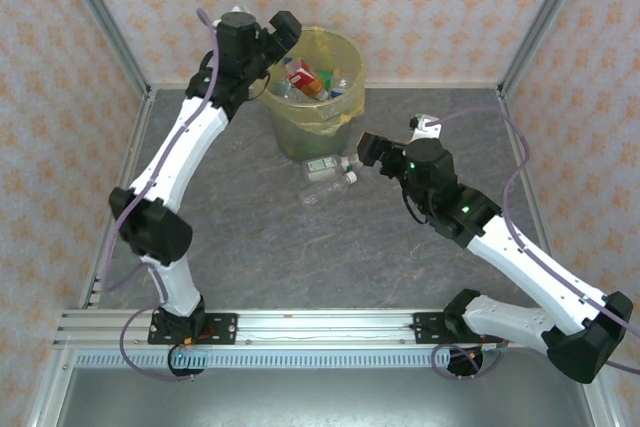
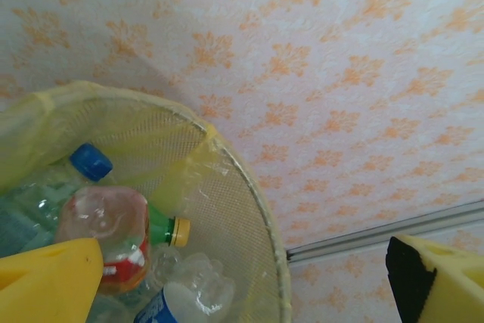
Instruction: Put the plastic bottles in the bin
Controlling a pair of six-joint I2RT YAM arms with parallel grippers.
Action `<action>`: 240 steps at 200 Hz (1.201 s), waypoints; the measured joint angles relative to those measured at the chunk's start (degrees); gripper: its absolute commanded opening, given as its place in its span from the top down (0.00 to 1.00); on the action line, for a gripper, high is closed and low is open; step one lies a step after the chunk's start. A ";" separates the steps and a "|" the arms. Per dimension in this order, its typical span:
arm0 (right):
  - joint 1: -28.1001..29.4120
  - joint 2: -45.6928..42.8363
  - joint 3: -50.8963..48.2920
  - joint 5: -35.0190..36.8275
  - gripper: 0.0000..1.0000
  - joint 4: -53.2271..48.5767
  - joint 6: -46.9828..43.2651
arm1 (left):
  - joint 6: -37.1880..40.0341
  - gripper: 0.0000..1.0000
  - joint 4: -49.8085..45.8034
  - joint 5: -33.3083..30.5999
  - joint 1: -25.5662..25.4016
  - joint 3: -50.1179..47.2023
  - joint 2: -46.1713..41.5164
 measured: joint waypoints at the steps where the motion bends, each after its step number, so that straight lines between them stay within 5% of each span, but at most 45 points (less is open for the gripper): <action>1: 0.00 0.02 0.00 -0.04 0.00 0.00 0.00 | 0.04 0.01 -0.07 -0.07 -0.02 -0.31 -0.48; 67: -0.94 1.46 -2.25 -4.26 0.00 2.40 2.40 | 2.29 0.01 -0.66 -3.80 0.00 -19.98 -17.94; 122: -12.22 3.72 -11.10 -19.12 0.05 9.60 10.47 | 3.63 0.01 -0.02 -6.34 -0.44 -40.26 -28.50; 185: -19.78 13.35 -17.03 -34.82 0.10 20.35 19.78 | 4.61 0.01 1.77 -15.34 -10.40 -52.96 -37.22; 240: -20.52 23.58 -16.98 -41.03 0.16 25.42 23.12 | 2.73 0.01 2.95 -19.43 -19.80 -59.82 -34.84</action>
